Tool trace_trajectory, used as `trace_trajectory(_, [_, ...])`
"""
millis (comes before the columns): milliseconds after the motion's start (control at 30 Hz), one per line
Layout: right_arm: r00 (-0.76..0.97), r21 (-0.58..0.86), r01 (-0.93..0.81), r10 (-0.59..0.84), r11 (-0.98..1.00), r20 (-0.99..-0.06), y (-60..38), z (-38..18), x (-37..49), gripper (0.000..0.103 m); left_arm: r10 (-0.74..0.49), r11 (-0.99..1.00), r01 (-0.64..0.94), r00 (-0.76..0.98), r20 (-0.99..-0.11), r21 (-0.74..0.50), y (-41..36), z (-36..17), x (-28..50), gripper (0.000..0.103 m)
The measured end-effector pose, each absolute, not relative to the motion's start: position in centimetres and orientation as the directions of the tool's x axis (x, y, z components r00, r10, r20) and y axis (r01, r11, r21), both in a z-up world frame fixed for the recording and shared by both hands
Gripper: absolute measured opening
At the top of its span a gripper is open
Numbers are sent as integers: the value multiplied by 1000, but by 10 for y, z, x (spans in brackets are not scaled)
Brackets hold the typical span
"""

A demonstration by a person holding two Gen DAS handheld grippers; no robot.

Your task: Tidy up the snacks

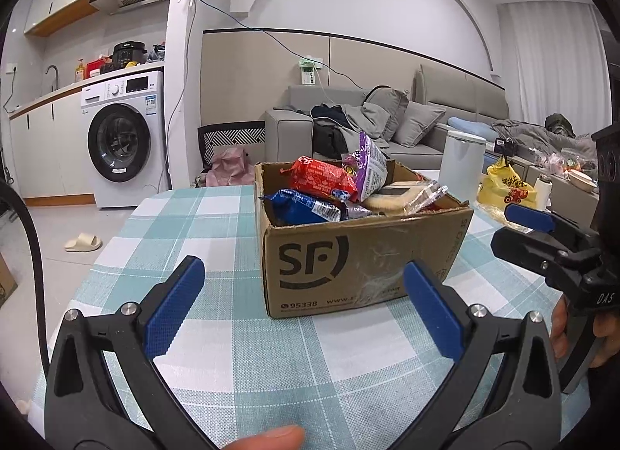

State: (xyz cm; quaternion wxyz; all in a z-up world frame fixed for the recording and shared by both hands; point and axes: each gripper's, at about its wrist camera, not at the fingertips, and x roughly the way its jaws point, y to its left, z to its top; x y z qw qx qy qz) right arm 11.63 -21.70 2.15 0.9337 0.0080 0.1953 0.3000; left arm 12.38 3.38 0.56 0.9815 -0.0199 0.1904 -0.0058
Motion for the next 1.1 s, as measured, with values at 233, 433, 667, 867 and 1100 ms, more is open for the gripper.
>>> trace_trajectory(233, [749,128,-563,569,817,-339,-218,22,112,103,-25,999,6,927,-374,-53,35,5,125,103])
trace_trajectory(433, [755,133,-558,568,819,-327,-219,23,112,103,-26,998,4,925,-379,-58,36,4,126,103])
trace_trajectory(667, [754,133,-559,569,818,-329,-220,23,112,103,-26,998,4,923,-384,-58,37,4,128,103])
trace_trajectory(867, [754,133,-559,568,819,-329,-220,23,112,103,-27,998,5,923,-384,-57,38,4,127,103])
trace_trajectory(1100, [753,135,-558,568,819,-331,-221,23,111,103,-28,998,6,923,-383,-58,38,3,127,103])
